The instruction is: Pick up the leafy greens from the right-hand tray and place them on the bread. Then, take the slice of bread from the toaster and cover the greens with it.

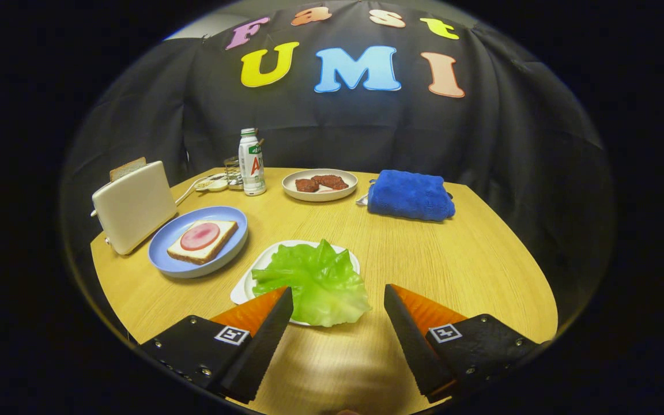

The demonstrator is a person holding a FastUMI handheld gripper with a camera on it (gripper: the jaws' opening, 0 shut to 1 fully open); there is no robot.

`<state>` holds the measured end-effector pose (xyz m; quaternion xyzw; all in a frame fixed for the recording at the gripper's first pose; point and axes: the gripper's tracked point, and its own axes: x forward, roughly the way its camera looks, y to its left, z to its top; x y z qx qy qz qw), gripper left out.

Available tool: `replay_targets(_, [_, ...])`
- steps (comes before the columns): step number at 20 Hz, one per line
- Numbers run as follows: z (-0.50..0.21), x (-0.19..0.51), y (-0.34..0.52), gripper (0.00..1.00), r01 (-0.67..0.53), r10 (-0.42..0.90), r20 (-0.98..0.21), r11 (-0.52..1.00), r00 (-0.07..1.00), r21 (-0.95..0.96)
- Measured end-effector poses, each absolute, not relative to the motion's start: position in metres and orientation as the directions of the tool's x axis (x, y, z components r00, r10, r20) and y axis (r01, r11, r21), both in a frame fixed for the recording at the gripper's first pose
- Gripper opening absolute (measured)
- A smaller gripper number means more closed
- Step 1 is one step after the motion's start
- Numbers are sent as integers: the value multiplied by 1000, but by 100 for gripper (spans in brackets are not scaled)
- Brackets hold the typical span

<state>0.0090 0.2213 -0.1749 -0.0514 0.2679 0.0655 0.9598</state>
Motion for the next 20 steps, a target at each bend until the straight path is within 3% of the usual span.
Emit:
replay_targets(4, [-188,14,223,98,-165,97,-566,984,819,-70])
replay_targets(6, [-192,14,227,93,-181,117,-586,982,802,-52])
replay_targets(8, [-196,15,228,62,-185,135,-605,983,785,-20])
replay_targets(9, [-195,15,226,34,-176,139,-605,984,784,-3])
replay_targets(10, [-197,13,230,19,-191,158,-611,982,776,11])
replay_targets(11, [-195,12,232,13,-202,172,-607,979,776,20])
replay_targets(12, [-185,14,230,12,-194,172,-572,981,802,22])
replay_targets(13, [-184,18,228,1,-191,157,-552,982,819,-3])
replay_targets(20, [-146,16,233,1,-198,152,-487,979,860,-45])
